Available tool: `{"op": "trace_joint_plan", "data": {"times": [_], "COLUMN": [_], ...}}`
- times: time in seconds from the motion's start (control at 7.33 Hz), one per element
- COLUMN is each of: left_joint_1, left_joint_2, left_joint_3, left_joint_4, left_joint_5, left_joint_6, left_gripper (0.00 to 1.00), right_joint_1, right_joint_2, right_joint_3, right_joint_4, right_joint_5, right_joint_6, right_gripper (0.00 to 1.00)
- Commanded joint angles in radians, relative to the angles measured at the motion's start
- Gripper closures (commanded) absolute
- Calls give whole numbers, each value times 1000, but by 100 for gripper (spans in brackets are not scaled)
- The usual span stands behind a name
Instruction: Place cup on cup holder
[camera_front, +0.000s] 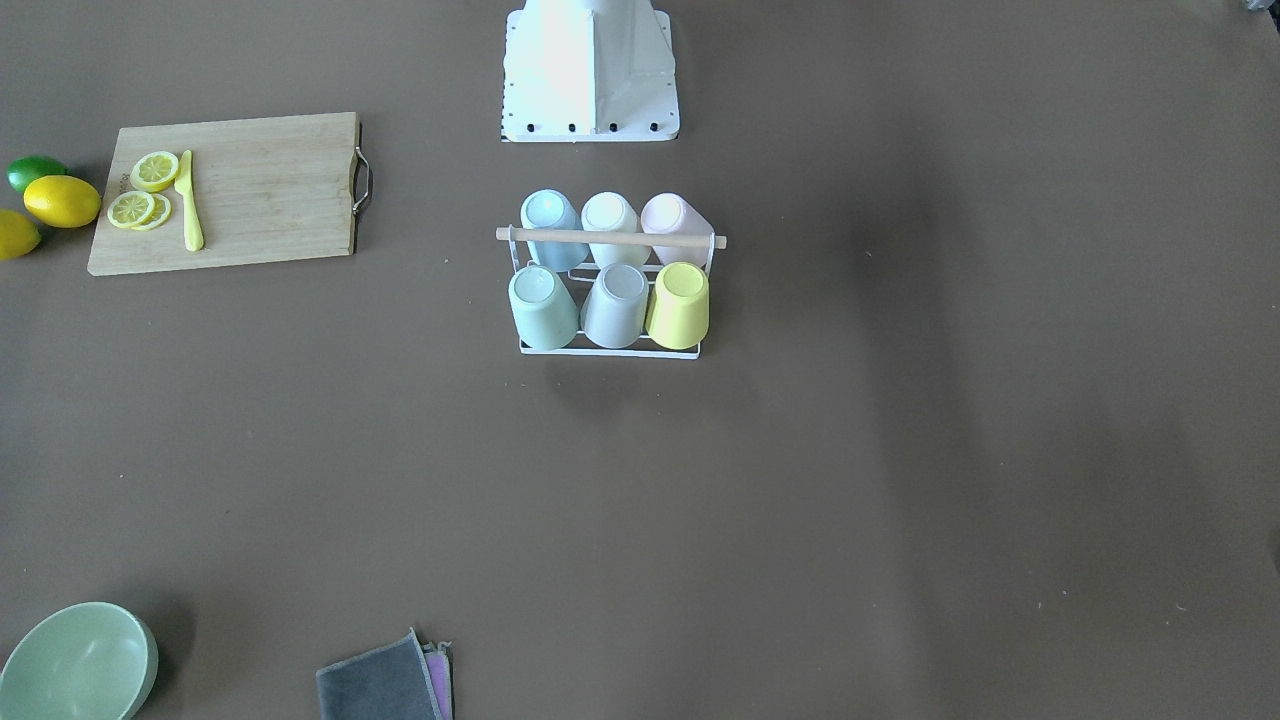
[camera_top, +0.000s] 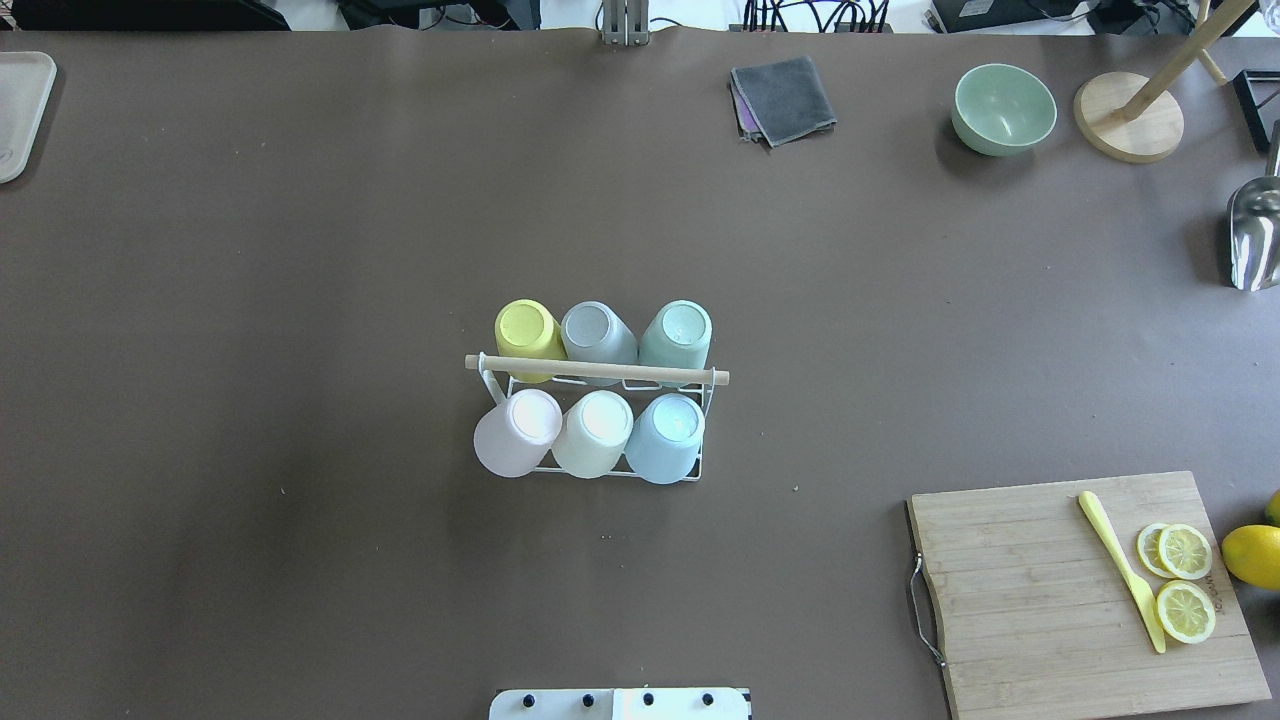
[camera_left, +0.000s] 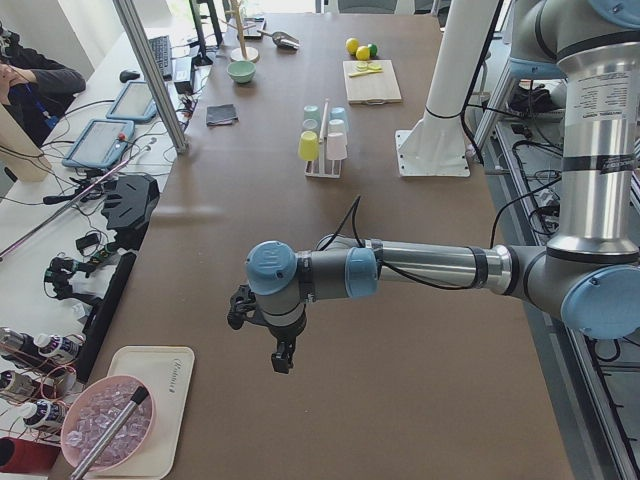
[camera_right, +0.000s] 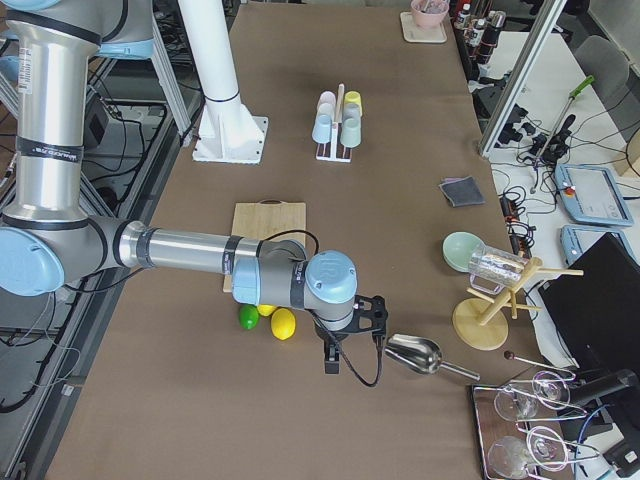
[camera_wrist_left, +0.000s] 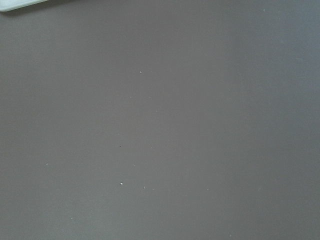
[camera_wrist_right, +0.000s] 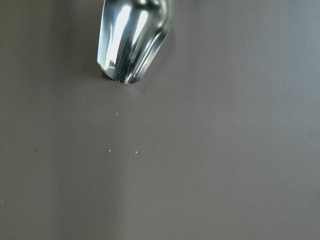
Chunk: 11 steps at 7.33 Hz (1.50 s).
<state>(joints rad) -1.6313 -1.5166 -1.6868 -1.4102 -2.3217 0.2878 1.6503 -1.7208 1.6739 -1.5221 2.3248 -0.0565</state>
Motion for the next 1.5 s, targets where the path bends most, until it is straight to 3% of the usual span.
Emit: {"op": "trace_joint_plan", "data": {"times": [0.0, 1.36], "left_joint_1": [-1, 1], "left_joint_2": [4, -8], "left_joint_3": [1, 19], "left_joint_4": [-3, -3], "left_joint_5": [-2, -2], "left_joint_6": [1, -42], "left_gripper": [2, 2], "right_joint_1": [2, 2], "right_joint_2": [1, 1], "right_joint_3": [-3, -11], "right_joint_4": [-1, 4], "right_joint_5": [2, 16], "right_joint_6": [1, -11], "right_gripper": [0, 0]}}
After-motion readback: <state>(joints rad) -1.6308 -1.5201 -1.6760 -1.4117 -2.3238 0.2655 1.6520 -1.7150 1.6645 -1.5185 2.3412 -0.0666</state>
